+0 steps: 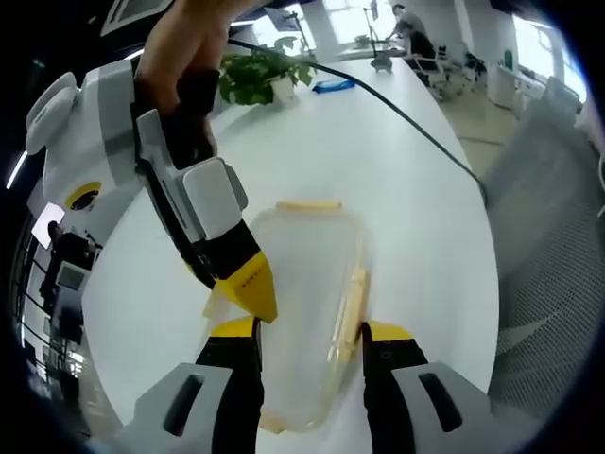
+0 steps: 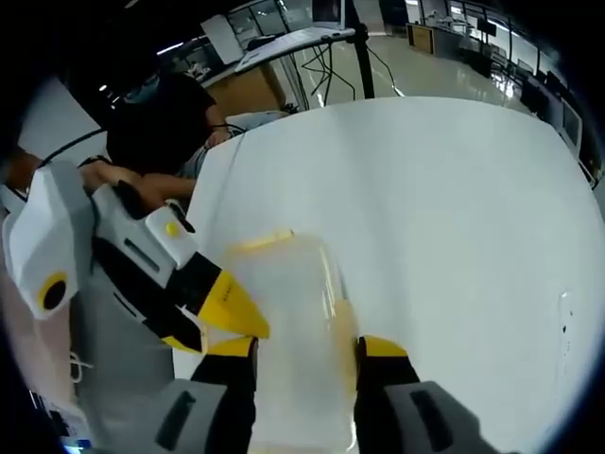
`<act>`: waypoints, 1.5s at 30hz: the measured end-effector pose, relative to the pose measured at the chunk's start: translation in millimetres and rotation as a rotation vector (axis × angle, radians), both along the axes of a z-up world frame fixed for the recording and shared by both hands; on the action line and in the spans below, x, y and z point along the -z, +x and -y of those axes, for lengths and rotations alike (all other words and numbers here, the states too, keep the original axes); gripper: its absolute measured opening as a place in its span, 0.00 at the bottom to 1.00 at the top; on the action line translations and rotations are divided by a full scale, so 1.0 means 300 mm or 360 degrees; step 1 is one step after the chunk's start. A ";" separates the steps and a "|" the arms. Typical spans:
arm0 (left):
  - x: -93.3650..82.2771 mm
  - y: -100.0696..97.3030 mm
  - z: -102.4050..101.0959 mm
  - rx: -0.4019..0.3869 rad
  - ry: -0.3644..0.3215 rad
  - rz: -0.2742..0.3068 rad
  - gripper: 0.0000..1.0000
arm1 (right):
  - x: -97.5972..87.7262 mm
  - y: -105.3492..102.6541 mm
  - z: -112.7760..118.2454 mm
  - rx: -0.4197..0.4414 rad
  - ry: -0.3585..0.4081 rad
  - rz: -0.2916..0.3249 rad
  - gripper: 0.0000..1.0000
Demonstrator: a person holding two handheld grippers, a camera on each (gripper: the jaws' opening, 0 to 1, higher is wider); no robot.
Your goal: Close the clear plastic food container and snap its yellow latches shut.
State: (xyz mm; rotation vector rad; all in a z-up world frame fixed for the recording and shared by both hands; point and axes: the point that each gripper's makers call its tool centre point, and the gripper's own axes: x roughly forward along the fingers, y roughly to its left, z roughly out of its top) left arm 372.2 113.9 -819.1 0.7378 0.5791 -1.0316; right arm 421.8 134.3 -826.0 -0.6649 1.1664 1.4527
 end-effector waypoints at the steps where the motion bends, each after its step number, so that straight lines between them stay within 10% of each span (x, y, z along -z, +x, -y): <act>1: 0.000 0.001 0.000 -0.0001 0.0004 -0.0003 0.38 | 0.001 0.000 0.001 -0.0004 -0.0010 -0.0013 0.38; 7: 0.001 0.002 -0.002 0.0016 0.0033 -0.0023 0.38 | 0.011 -0.001 0.001 -0.0010 -0.0040 -0.0111 0.37; 33: -0.002 0.005 0.013 0.0038 0.0025 0.0161 0.34 | -0.005 -0.012 0.009 0.0018 0.0056 -0.0018 0.40; 45: 0.012 0.005 0.007 0.0007 0.0028 0.0103 0.36 | -0.004 -0.017 0.010 0.0036 0.0127 0.0037 0.42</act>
